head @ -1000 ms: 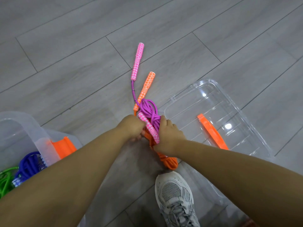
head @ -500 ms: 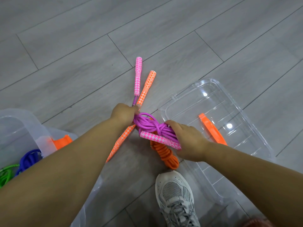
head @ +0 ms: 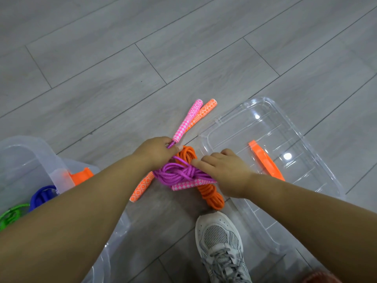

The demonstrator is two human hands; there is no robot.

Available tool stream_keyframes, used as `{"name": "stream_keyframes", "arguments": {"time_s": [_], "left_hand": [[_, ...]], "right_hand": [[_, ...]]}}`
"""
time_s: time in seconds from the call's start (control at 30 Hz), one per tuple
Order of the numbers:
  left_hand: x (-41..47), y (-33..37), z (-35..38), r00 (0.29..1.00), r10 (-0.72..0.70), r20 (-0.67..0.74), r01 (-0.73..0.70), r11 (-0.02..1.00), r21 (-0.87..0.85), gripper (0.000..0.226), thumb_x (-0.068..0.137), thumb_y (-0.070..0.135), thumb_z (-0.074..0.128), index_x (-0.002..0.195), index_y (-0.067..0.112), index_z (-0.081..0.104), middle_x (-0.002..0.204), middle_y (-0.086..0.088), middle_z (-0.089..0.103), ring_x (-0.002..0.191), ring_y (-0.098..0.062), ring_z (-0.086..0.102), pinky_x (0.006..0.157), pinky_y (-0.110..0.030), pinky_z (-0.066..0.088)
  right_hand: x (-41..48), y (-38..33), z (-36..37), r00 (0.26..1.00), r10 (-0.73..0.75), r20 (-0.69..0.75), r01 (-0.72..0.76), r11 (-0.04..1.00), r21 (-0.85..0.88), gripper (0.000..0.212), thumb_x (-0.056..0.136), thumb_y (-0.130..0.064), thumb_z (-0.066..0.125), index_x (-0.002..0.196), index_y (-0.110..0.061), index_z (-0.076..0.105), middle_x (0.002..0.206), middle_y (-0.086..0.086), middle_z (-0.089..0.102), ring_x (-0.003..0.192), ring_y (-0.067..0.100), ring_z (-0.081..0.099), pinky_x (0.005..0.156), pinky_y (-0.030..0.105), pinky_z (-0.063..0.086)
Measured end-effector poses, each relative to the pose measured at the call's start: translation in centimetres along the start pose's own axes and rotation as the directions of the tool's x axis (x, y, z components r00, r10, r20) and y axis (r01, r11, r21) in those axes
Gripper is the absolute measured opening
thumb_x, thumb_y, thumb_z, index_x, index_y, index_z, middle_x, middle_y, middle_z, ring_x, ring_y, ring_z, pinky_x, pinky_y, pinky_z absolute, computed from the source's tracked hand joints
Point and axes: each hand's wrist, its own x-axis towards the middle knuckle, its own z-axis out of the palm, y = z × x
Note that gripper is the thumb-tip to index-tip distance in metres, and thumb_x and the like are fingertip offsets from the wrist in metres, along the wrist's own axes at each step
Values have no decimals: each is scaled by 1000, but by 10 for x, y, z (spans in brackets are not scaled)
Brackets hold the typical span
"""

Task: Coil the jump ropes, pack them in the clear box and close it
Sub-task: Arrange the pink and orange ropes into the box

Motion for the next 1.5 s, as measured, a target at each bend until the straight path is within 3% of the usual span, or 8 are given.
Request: {"name": "stream_keyframes", "arguments": {"time_s": [0.2, 0.37, 0.47, 0.53, 0.6, 0.93, 1.1, 1.5], "left_hand": [[1, 2, 9, 992, 105, -66, -101, 993, 67, 27, 97, 26, 48, 115, 11, 60, 103, -13, 64, 96, -30, 56, 74, -30, 38], [-3, -2, 4, 975, 141, 169, -184, 945, 272, 43, 99, 24, 42, 139, 39, 40, 123, -11, 60, 107, -29, 55, 84, -28, 41], [-4, -1, 6, 962, 153, 227, -223, 920, 323, 48, 98, 20, 41, 140, 43, 36, 128, -12, 58, 110, -30, 55, 89, -34, 45], [-5, 1, 9, 956, 167, 243, -245, 906, 345, 51, 96, 16, 41, 141, 40, 36, 131, -13, 55, 112, -31, 54, 92, -36, 44], [-6, 3, 10, 954, 173, 246, -253, 905, 342, 49, 96, 18, 42, 141, 38, 37, 133, -12, 54, 114, -31, 54, 93, -35, 44], [-23, 14, 2, 962, 129, 239, -235, 837, 495, 49, 98, 32, 41, 145, 30, 28, 132, -11, 49, 118, -30, 50, 94, -38, 43], [-50, 22, -14, 977, 148, 151, -211, 747, 630, 46, 97, 38, 41, 141, 26, 33, 130, -9, 44, 119, -30, 44, 90, -39, 40], [-176, 4, -93, 958, 278, -65, -140, 654, 744, 38, 97, 44, 37, 132, 29, 43, 131, 4, 47, 122, -22, 44, 91, -34, 42]], "right_hand": [[-5, 4, 9, 999, 30, -38, -30, 1000, -4, 95, 37, -16, 84, 123, -22, 44, 92, 2, 62, 68, 20, 62, 62, 33, 49], [-15, 4, 10, 988, 155, -22, -154, 988, 22, 102, 32, -18, 86, 125, -15, 45, 104, 10, 58, 64, 19, 59, 61, 31, 51], [-13, -3, 6, 981, 186, 59, -189, 981, 50, 112, 47, -18, 83, 140, -13, 20, 130, 19, 45, 85, 28, 62, 76, 38, 50], [-8, -7, 5, 972, 190, 141, -202, 977, 72, 112, 68, -19, 73, 143, -22, -11, 150, 17, 13, 115, 34, 49, 97, 41, 37], [-4, -10, 3, 962, 199, 190, -214, 975, 62, 111, 74, -26, 69, 145, -23, -17, 154, 9, 4, 130, 31, 34, 102, 43, 31], [4, -14, 1, 951, 252, 178, -235, 966, -111, 93, 75, -31, 67, 146, -18, 8, 139, 7, 37, 123, 28, 34, 100, 47, 25], [6, -20, -5, 928, 297, 225, -290, 955, -68, 85, 75, -28, 68, 141, -14, 17, 123, 11, 49, 102, 29, 53, 85, 40, 45], [-6, -54, -105, 857, 496, 136, -488, 868, -90, 56, 73, -30, 62, 119, -13, 35, 113, 7, 52, 102, 31, 58, 69, 33, 39]]}}
